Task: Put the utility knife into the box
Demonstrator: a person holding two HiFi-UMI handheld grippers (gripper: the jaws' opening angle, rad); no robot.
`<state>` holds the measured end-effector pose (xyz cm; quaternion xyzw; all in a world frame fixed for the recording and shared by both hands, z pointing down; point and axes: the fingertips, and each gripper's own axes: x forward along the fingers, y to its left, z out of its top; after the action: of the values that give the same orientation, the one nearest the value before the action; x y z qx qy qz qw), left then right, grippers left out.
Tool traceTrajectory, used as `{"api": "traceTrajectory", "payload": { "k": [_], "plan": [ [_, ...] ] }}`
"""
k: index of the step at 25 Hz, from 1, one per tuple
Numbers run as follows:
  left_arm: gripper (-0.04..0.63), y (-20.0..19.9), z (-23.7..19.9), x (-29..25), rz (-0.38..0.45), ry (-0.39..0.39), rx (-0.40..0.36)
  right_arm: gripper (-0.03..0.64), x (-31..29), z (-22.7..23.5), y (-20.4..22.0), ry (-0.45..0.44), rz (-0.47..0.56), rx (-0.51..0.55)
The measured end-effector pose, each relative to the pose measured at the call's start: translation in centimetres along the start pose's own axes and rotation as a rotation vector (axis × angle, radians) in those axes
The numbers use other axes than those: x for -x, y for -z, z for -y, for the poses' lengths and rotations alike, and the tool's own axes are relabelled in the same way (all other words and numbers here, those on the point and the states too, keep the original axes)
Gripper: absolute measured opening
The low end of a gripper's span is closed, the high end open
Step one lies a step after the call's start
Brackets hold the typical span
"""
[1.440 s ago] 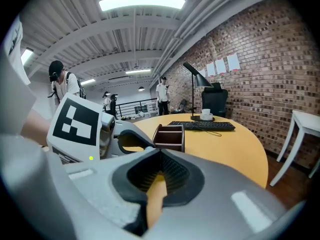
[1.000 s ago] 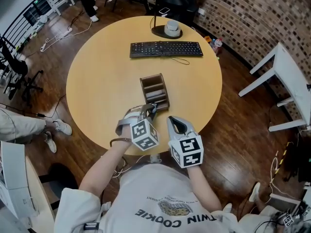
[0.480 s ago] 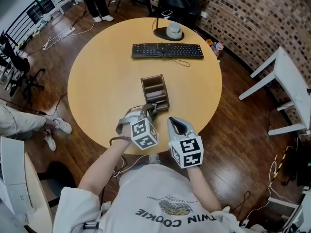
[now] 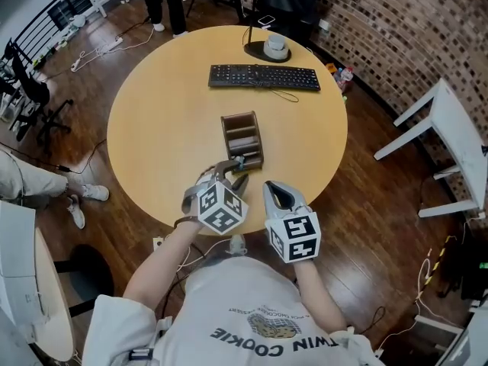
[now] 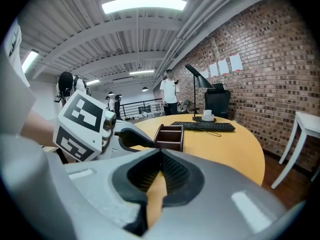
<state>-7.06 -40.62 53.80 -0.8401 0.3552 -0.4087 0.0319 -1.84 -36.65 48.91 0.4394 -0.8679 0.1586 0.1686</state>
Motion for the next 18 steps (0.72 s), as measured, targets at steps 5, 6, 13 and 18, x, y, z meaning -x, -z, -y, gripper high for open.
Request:
{"api": "traceTrajectory", "payload": {
  "k": [5,6,13,18],
  "plan": [
    [0.086,-0.8,1.3,2.0,0.060,-0.011,0.162,0.003,1.6,-0.3,0.2,-0.023,0.013,0.020],
    [0.081,-1.1,1.6,2.3,0.068,-0.017,0.174,0.003,2.0,-0.3,0.3,-0.028,0.015,0.023],
    [0.061,-3.1,5.6,4.8,0.130,-0.028,0.272,0.002,5.7,-0.7,1.1,-0.057,0.033,0.034],
    [0.048,-4.8,8.5,6.8,0.173,-0.060,0.315,0.003,8.8,-1.0,2.1,-0.081,0.048,0.040]
  ]
}}
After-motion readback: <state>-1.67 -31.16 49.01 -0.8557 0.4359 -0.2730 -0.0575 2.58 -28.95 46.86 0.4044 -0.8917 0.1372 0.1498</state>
